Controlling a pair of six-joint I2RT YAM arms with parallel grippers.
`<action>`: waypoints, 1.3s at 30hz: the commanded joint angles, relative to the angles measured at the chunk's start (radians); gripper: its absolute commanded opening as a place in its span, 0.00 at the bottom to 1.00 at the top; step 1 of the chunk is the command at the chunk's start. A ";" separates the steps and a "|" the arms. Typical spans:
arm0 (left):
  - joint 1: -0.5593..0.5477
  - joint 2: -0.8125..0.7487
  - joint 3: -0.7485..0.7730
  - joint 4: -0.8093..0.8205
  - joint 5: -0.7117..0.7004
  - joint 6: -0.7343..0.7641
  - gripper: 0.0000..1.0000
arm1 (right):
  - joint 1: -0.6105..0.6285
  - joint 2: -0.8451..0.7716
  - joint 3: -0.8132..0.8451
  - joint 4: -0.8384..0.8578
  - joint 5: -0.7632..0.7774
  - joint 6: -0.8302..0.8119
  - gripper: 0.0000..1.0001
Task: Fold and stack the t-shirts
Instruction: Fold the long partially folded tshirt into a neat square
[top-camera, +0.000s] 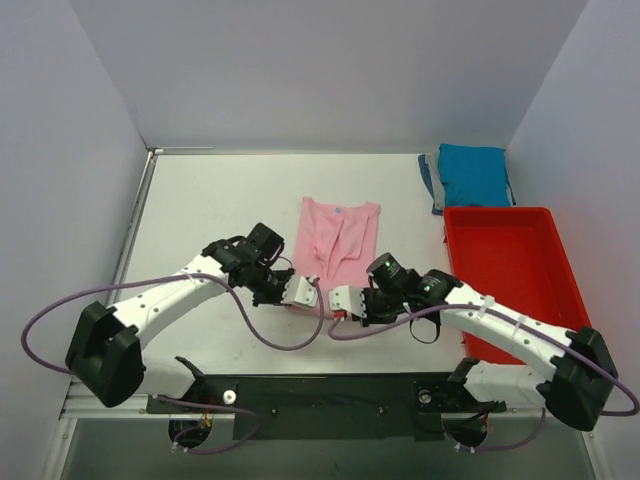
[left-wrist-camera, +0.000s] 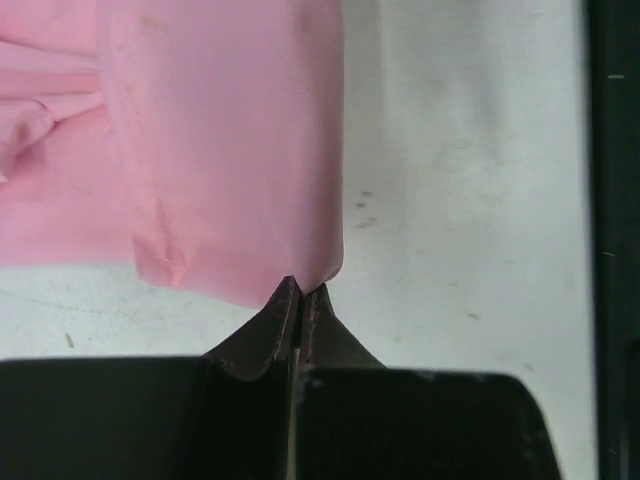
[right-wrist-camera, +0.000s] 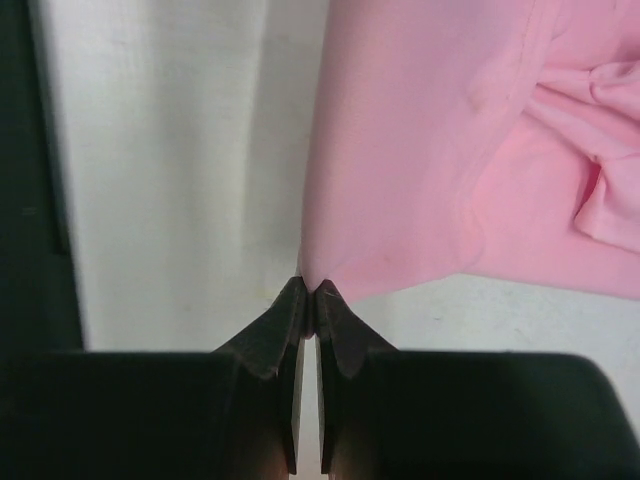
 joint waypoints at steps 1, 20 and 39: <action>-0.040 -0.134 0.043 -0.354 0.144 -0.016 0.00 | 0.144 -0.146 -0.017 -0.232 -0.058 0.181 0.00; 0.159 0.071 0.425 -0.333 0.190 -0.348 0.00 | -0.193 -0.047 0.172 -0.154 -0.205 0.436 0.00; 0.302 0.490 0.588 -0.171 0.156 -0.494 0.00 | -0.368 0.518 0.548 -0.123 -0.214 0.400 0.00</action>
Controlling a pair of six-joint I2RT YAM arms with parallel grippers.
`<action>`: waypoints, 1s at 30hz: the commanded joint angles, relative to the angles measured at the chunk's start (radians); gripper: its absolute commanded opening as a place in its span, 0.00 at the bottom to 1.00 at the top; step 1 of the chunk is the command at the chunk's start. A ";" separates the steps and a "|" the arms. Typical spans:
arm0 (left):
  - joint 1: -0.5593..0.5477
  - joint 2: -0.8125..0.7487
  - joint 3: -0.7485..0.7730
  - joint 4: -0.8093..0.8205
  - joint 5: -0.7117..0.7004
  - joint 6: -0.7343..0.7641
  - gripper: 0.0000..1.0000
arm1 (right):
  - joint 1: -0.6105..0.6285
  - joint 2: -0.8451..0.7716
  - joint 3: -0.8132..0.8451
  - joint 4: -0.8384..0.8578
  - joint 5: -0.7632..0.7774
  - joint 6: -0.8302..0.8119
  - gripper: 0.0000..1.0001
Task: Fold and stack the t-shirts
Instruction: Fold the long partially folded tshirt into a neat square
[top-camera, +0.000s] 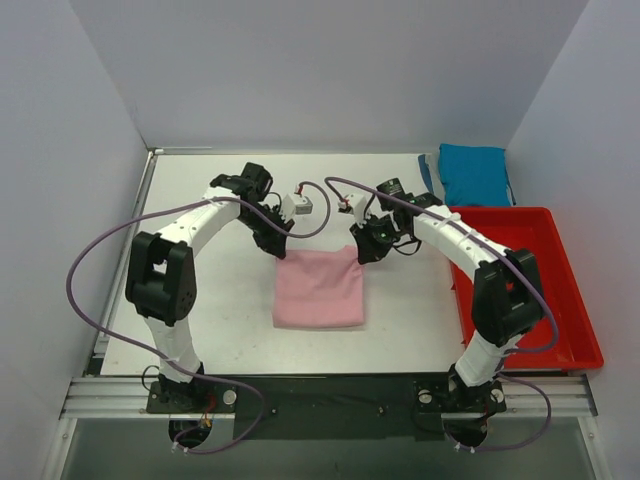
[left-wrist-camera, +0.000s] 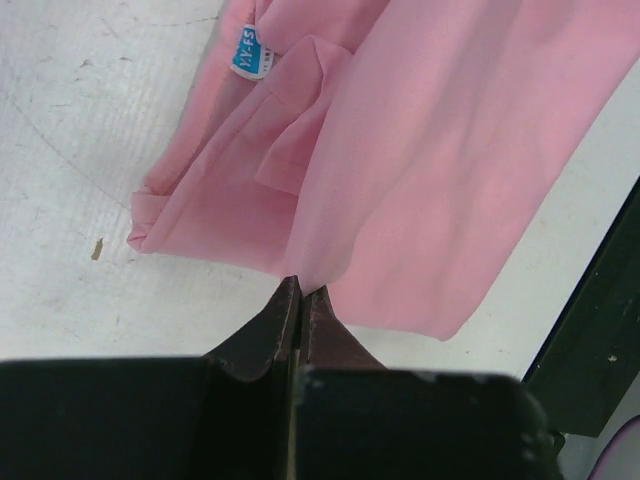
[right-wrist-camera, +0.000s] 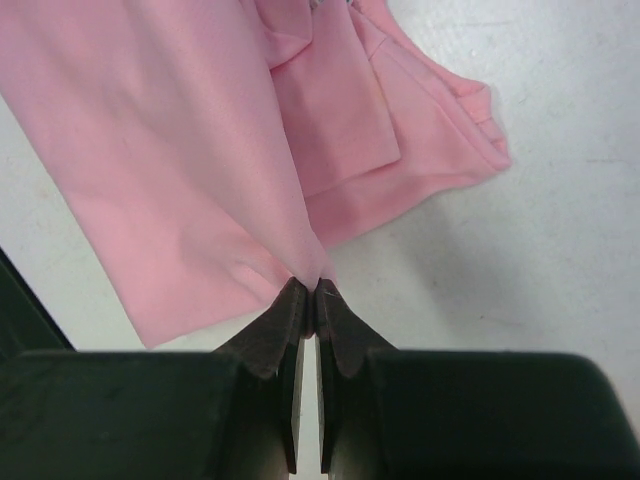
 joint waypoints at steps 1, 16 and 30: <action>0.026 0.049 0.050 0.059 -0.008 -0.060 0.00 | -0.005 0.078 0.104 -0.014 0.036 -0.029 0.00; 0.060 0.189 0.093 0.153 -0.135 -0.208 0.00 | 0.004 0.198 0.242 0.063 0.265 -0.008 0.38; 0.068 0.227 0.095 0.240 -0.313 -0.316 0.01 | 0.145 0.097 -0.080 0.373 0.089 0.578 0.06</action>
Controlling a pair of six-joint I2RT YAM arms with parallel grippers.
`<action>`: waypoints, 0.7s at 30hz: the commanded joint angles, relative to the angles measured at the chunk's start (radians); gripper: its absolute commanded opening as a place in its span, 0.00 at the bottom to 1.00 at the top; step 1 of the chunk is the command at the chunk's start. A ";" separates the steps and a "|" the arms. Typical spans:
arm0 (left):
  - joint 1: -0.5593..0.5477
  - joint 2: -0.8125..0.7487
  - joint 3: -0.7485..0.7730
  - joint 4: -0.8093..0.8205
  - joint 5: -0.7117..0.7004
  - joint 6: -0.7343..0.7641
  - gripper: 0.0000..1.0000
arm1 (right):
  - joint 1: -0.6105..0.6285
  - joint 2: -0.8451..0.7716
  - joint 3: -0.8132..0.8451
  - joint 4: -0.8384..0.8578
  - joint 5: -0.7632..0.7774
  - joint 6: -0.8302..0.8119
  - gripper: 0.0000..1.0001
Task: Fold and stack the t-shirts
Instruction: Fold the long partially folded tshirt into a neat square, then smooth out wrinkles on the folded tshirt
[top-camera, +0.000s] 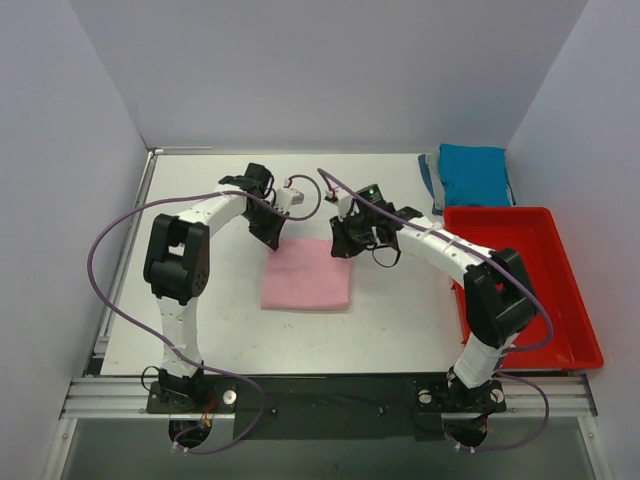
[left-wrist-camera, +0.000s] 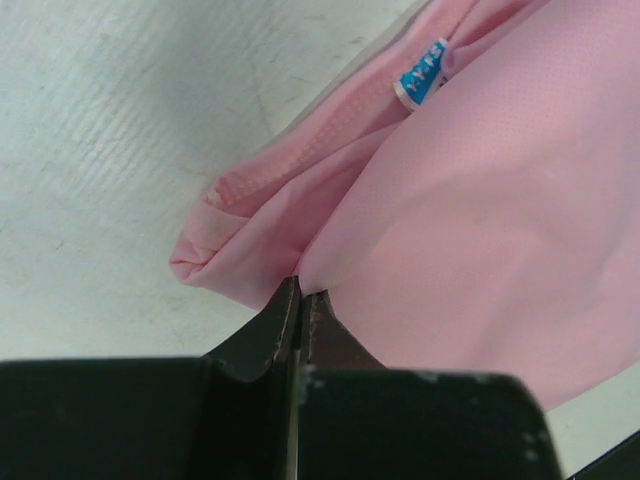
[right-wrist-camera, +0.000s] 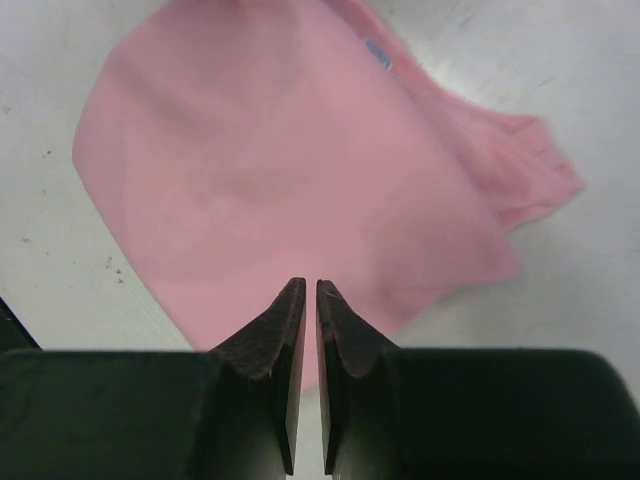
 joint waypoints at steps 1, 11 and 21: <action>0.012 0.014 0.019 0.086 -0.134 -0.093 0.08 | 0.048 0.086 -0.096 0.052 0.005 0.205 0.05; 0.047 -0.075 0.100 0.223 -0.263 -0.214 0.42 | -0.002 0.112 0.006 -0.042 0.073 0.227 0.06; 0.016 -0.189 -0.015 0.213 -0.113 -0.180 0.09 | -0.062 0.210 0.166 -0.050 0.055 0.322 0.08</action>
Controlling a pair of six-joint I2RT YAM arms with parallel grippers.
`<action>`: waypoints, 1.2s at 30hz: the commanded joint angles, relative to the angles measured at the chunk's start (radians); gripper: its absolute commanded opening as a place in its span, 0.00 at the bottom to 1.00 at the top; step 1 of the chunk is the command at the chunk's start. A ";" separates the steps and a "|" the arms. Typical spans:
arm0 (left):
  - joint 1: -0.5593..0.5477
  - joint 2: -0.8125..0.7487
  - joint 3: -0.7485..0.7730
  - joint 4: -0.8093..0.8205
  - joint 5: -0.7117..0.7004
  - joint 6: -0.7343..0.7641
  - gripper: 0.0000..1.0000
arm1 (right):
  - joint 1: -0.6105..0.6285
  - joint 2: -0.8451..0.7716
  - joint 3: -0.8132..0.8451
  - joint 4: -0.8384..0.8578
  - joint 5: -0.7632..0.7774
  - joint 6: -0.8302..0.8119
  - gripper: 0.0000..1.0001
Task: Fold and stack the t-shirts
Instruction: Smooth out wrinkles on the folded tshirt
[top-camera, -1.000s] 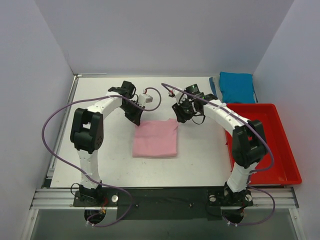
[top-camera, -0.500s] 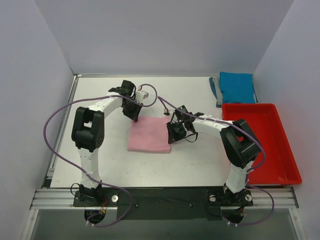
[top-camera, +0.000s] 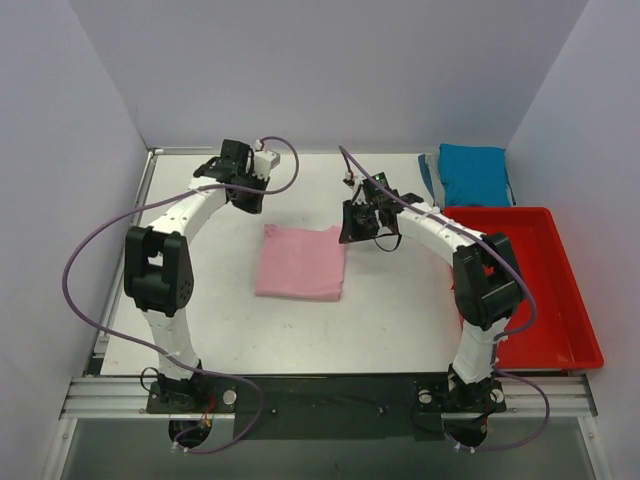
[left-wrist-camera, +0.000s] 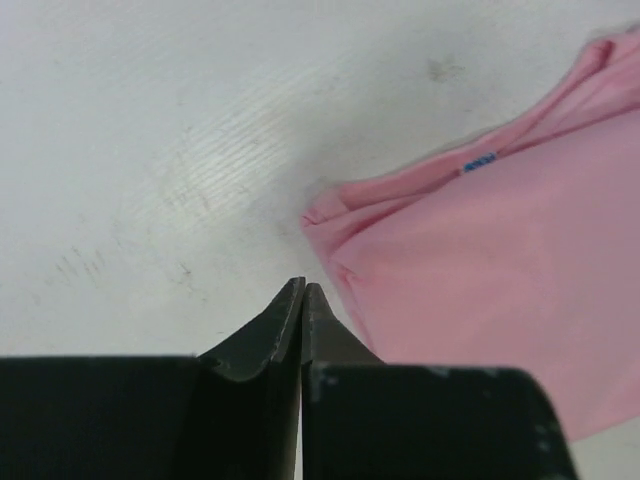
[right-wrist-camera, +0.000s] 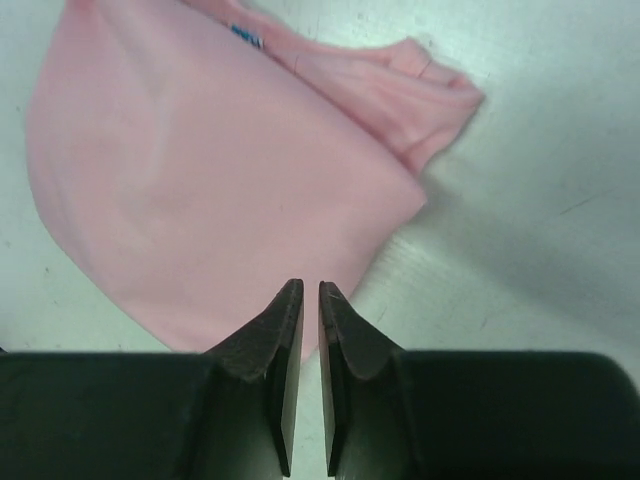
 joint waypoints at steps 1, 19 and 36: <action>-0.073 -0.083 -0.092 0.047 0.122 0.015 0.07 | -0.003 0.084 0.111 -0.032 -0.024 0.058 0.07; -0.007 0.227 0.080 0.104 0.027 -0.057 0.00 | -0.080 0.357 0.353 -0.052 0.037 0.103 0.00; -0.052 -0.142 -0.184 0.023 0.241 -0.144 0.09 | 0.063 -0.011 0.064 -0.017 -0.136 0.037 0.00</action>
